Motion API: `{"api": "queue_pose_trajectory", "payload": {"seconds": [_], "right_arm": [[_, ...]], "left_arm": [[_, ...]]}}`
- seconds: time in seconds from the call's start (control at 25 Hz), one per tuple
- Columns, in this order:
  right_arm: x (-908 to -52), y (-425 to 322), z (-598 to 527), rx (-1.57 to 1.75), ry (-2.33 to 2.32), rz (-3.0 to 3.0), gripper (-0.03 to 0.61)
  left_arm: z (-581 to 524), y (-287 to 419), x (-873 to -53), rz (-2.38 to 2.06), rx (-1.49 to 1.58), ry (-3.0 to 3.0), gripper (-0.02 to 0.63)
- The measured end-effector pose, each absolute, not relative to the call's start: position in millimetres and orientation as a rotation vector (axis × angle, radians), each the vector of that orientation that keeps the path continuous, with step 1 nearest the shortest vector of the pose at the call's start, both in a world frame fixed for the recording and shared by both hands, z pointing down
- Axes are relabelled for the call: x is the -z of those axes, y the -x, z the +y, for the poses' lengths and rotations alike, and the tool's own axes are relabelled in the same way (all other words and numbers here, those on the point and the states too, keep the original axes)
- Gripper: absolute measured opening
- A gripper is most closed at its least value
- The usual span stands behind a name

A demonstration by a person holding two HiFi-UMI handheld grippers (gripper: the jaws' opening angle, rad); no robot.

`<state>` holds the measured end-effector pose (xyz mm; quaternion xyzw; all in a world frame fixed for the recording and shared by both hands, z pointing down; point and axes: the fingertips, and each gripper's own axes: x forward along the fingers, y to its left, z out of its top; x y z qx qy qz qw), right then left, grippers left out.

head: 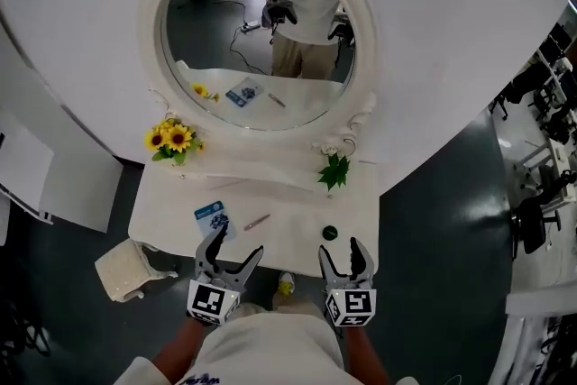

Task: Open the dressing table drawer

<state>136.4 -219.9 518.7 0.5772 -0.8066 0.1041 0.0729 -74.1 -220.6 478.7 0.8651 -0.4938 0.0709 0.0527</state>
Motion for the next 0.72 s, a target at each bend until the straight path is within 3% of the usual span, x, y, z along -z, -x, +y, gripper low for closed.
{"api": "queue_pose_trajectory", "payload": {"seconds": [0.72], "right_arm": [[-621, -172, -304, -0.373, -1.692, -2.263, 0.295]], "left_arm": [[-305, 14, -556, -1.407, -0.263, -2.585, 0.359]]}}
